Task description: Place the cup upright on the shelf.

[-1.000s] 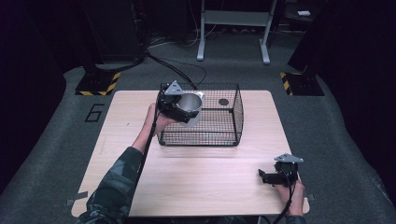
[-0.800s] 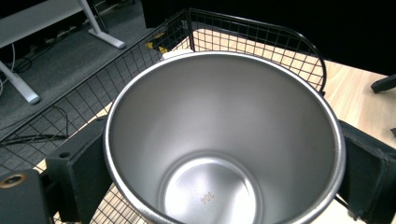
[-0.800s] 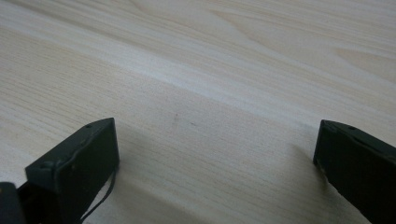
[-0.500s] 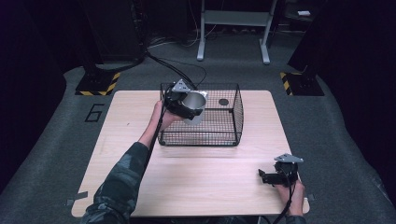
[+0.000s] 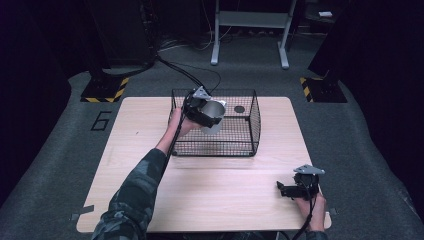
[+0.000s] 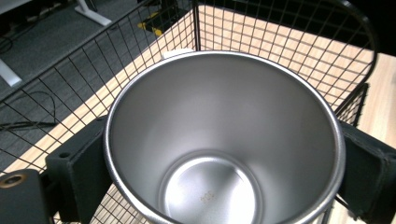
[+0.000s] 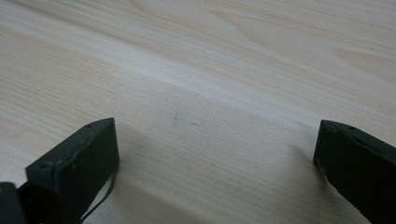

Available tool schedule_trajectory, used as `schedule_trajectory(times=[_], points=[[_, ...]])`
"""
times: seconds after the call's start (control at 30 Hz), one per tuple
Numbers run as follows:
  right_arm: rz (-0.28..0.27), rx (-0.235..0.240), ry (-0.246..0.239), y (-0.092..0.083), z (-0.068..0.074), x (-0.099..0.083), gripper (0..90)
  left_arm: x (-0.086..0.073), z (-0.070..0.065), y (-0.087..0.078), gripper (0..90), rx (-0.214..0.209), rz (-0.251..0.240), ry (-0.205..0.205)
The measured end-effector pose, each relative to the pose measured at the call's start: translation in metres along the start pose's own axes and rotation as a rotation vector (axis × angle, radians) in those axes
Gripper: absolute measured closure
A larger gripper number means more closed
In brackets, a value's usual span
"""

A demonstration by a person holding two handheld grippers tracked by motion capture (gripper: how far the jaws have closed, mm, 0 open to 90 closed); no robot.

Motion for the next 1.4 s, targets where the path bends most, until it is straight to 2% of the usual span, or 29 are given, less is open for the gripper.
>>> schedule_trajectory(times=[0.27,0.77,0.97,1.07,1.27,1.4], points=[[-0.003,0.002,0.000,0.000,0.000,0.000,0.0,-0.008,0.006,0.016,6.9,-0.004,0.038,-0.028],[-0.002,0.002,-0.005,0.000,0.000,0.000,0.0,-0.014,0.013,0.035,6.9,-0.017,0.100,-0.030],[-0.004,0.001,0.001,0.000,0.000,0.000,0.0,-0.015,0.015,0.042,6.9,-0.022,0.121,-0.048],[-0.002,0.002,-0.006,0.000,0.000,0.000,0.0,-0.016,0.017,0.048,6.9,-0.028,0.149,-0.046],[-0.004,0.001,0.001,0.000,0.000,0.000,0.0,-0.018,0.019,0.051,6.9,-0.048,0.164,-0.051],[-0.005,0.003,0.001,0.000,0.000,0.000,0.0,-0.018,0.018,0.056,6.9,-0.039,0.173,-0.051]])
Point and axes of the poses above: each handheld gripper's, and its own axes: y roughly forward along the jaws, x roughly out of its top, z roughly to its left, the point moved 2 cm from there along y, roughly forward along the jaws, and after that the axes turned 1 degree about y, right-handed, at the moved point
